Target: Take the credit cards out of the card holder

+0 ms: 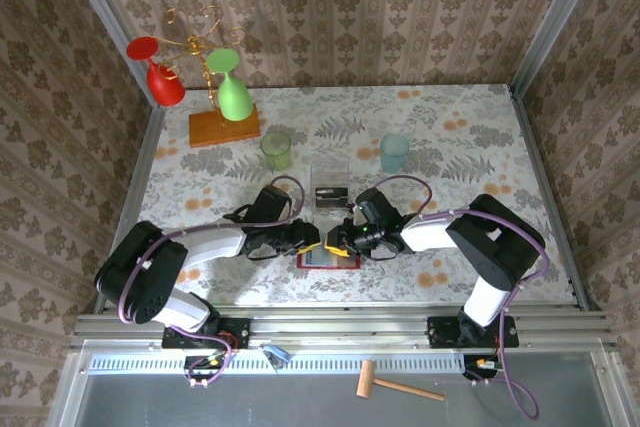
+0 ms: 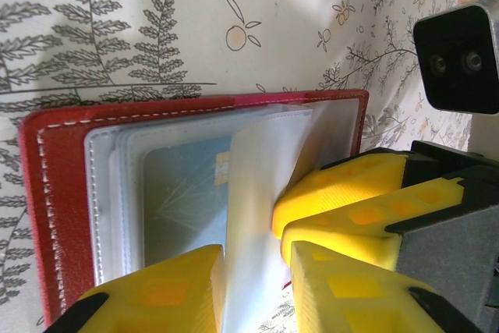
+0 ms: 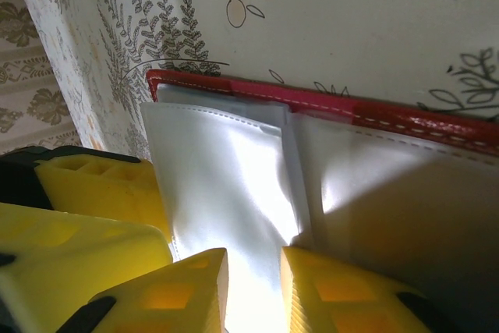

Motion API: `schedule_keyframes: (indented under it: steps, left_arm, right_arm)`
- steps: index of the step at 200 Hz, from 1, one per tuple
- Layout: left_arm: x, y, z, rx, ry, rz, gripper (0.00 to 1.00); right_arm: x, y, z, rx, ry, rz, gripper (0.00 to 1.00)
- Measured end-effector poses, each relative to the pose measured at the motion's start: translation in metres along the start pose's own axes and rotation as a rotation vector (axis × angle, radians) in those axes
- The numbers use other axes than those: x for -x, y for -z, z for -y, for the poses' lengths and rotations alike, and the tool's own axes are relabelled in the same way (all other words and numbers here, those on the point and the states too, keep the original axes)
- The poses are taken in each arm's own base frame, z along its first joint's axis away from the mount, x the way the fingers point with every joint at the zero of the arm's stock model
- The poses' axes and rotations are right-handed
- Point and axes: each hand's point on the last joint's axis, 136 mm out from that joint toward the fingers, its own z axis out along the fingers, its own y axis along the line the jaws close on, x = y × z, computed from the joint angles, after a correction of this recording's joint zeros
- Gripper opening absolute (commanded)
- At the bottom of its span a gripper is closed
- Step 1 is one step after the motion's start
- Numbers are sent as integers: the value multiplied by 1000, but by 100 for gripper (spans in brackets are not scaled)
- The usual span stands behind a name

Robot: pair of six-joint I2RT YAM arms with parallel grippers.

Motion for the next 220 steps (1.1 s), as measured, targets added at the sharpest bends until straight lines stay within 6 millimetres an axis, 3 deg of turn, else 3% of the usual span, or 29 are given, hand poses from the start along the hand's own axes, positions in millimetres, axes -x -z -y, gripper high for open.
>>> schedule_keyframes:
  steps: [53, 118, 168, 220]
  left_arm:
    - [1, 1, 6, -14, -5, -5, 29]
    - [13, 5, 33, -64, -42, 8, 32]
    - [8, -9, 44, -63, -63, -36, 35]
    - [6, -24, 55, -64, -84, -69, 39]
  right_arm:
    - [1, 21, -13, -2, 24, 33, 28]
    - [14, 56, -15, -31, 34, 113, 28]
    - [22, 80, -9, -40, 26, 173, 28]
    - [20, 92, -1, -50, 15, 189, 28]
